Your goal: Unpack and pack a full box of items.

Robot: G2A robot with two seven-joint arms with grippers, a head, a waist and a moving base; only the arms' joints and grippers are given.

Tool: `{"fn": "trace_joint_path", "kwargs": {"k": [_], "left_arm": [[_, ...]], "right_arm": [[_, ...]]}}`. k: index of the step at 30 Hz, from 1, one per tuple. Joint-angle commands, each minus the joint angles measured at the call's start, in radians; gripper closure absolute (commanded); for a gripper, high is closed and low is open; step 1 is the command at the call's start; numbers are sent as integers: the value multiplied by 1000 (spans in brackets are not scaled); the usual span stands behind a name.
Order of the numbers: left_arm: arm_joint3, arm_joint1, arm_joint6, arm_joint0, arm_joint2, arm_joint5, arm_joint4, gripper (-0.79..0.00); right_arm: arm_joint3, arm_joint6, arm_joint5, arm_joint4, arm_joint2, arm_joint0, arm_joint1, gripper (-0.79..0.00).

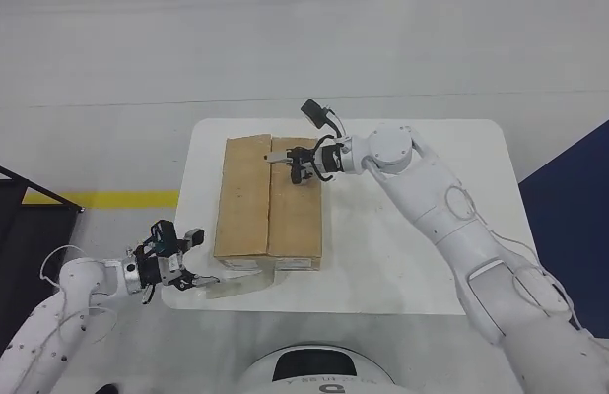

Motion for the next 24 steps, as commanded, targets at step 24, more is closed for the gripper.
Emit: {"fn": "trace_joint_path", "kwargs": {"k": [24], "left_arm": [[5, -30, 91, -70, 47, 193, -11, -785]], "right_arm": [[53, 9, -34, 1, 4, 14, -15, -785]]}}
